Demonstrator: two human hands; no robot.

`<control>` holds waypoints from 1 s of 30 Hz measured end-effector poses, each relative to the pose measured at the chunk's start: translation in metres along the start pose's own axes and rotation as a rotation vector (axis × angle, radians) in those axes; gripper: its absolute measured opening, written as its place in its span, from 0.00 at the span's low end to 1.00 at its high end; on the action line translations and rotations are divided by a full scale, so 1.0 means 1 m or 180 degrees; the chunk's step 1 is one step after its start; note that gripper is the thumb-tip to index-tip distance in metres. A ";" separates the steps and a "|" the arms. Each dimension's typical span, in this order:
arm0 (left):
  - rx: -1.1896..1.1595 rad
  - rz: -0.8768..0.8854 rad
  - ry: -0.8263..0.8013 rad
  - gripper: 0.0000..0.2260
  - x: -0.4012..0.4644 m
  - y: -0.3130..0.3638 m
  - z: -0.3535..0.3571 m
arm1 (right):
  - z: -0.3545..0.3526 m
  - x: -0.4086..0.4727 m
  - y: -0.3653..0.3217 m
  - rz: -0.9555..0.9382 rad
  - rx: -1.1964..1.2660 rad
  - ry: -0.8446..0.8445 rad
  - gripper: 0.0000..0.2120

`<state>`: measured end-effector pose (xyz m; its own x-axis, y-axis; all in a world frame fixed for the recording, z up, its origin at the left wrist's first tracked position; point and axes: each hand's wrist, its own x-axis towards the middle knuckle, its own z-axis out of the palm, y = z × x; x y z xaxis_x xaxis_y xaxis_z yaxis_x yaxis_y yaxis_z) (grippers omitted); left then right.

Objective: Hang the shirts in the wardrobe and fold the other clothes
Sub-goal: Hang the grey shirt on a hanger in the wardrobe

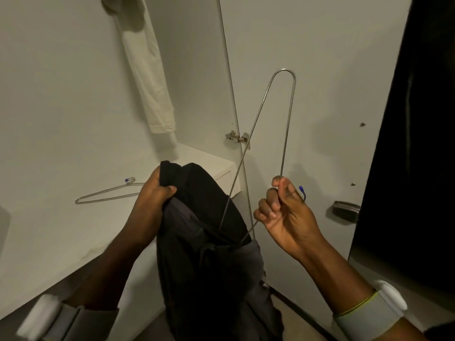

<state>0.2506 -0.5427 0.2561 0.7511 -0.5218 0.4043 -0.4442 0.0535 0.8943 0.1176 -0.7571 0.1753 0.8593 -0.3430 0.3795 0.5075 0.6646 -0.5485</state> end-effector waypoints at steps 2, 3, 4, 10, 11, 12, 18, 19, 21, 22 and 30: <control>0.0036 0.0063 0.0041 0.16 -0.003 0.004 0.004 | -0.002 -0.006 -0.003 0.0010 -0.0471 -0.0087 0.17; 0.0076 0.0093 0.0015 0.16 -0.004 0.007 0.007 | 0.004 -0.009 -0.007 -0.0031 -0.0775 -0.0159 0.16; 0.0111 0.0121 -0.0038 0.16 -0.004 0.009 0.010 | 0.010 -0.011 -0.009 -0.0087 -0.1011 -0.0232 0.14; -0.0040 0.0322 -0.0240 0.16 0.008 0.028 0.027 | 0.016 -0.020 -0.008 0.0078 -0.1374 -0.0060 0.09; -0.0067 0.0345 -0.0221 0.16 0.010 0.030 0.028 | 0.010 -0.024 -0.007 0.0158 -0.1501 -0.0029 0.10; -0.0084 0.0353 -0.0220 0.16 0.012 0.030 0.029 | 0.005 -0.029 -0.006 0.0229 -0.1624 0.0007 0.11; 0.0067 0.0428 -0.0299 0.13 0.006 0.017 0.030 | -0.014 -0.038 -0.023 0.0054 -0.3184 -0.0128 0.09; 0.0069 0.0458 -0.0305 0.13 0.007 0.016 0.028 | -0.019 -0.039 -0.023 0.0057 -0.3411 -0.0147 0.09; 0.0136 0.0543 -0.0334 0.12 0.008 0.015 0.026 | -0.025 -0.043 -0.025 0.0190 -0.3627 -0.0222 0.10; 0.0190 0.0598 -0.0366 0.12 0.008 0.016 0.026 | -0.026 -0.045 -0.026 0.0260 -0.3696 -0.0285 0.10; 0.0307 0.0760 -0.0309 0.12 0.008 0.017 0.020 | 0.010 -0.042 -0.043 -0.0805 -0.6574 -0.0975 0.30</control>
<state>0.2394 -0.5625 0.2704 0.5711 -0.5837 0.5772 -0.6511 0.1061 0.7516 0.0587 -0.7647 0.1900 0.8504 -0.0487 0.5239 0.0855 -0.9697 -0.2289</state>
